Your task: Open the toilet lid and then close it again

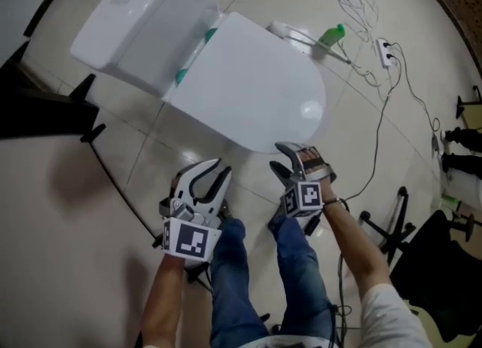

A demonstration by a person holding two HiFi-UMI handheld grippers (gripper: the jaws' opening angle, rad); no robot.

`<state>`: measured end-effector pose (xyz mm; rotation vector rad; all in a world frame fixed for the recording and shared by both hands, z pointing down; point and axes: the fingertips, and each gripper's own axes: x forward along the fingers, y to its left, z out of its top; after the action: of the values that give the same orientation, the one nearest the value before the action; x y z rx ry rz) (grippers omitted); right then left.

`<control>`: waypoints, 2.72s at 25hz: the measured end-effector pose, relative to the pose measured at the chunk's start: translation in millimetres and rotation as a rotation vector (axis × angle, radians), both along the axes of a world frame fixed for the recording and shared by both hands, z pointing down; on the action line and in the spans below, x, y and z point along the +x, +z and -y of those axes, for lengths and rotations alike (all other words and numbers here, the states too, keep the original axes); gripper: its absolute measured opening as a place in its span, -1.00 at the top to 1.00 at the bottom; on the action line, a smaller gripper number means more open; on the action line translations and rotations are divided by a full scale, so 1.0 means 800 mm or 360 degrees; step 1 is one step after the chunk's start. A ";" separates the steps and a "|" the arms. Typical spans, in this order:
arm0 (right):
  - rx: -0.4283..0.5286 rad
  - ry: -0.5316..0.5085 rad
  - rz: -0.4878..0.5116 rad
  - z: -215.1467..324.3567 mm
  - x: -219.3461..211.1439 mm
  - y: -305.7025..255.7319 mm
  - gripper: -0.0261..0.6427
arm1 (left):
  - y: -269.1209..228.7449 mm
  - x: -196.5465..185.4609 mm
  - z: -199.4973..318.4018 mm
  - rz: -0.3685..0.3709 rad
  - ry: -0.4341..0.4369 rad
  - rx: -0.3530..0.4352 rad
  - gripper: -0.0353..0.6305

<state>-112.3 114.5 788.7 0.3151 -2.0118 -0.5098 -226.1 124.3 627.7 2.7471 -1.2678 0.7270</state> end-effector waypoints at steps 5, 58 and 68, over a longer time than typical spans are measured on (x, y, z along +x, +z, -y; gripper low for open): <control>0.0103 -0.0050 -0.0038 0.015 -0.001 0.033 0.14 | 0.058 0.008 -0.004 -0.0002 0.0040 -0.0049 0.63; 0.0369 0.0264 0.0560 0.069 0.038 -0.473 0.58 | -0.085 -0.120 0.142 -0.0207 -0.0805 -0.0418 0.65; 0.0246 0.0444 0.0596 0.006 0.049 -0.497 0.58 | -0.099 -0.245 0.188 -0.0688 -0.1442 -0.0658 0.67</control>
<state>-72.8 109.4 391.2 0.8245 -2.2412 -0.4536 -421.8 -26.4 548.6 1.6035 -1.7447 0.2365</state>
